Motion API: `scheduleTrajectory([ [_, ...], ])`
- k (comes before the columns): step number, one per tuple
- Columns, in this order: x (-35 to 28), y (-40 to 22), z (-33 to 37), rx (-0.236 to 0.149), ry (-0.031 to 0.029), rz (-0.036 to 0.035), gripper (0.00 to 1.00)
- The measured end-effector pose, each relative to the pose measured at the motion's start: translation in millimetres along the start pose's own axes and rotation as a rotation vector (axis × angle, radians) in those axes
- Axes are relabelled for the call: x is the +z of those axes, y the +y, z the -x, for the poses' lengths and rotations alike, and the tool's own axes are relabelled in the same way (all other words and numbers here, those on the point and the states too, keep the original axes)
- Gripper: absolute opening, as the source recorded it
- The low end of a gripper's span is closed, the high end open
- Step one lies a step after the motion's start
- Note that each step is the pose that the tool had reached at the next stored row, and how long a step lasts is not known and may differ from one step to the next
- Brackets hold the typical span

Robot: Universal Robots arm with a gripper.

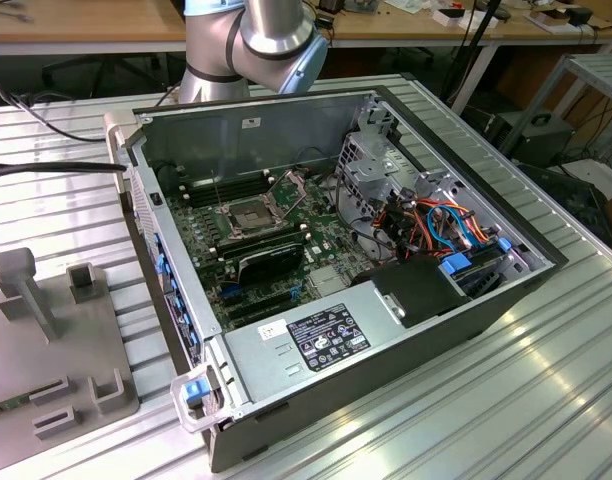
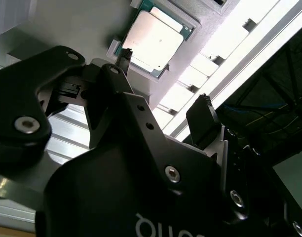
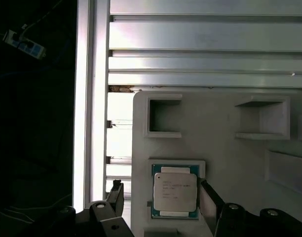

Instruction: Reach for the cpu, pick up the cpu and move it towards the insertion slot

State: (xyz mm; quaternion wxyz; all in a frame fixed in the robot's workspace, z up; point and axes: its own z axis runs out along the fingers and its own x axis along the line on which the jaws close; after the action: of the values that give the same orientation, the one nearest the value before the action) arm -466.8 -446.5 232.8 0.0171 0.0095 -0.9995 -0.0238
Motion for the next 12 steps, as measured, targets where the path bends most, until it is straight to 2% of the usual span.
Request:
scheduleTrajectory([
  [4, 6.8, -3.4, 1.2, 0.000, 0.0050, 0.0004, 0.72],
  [8, 14.0, -6.4, 2.4, 0.000, 0.0050, 0.0006, 0.72],
  [9, 16.6, -6.6, 4.1, 0.001, 0.0050, -0.0004, 0.72],
  [12, 18.1, -6.9, 6.7, 0.002, 0.0050, -0.0056, 0.72],
])
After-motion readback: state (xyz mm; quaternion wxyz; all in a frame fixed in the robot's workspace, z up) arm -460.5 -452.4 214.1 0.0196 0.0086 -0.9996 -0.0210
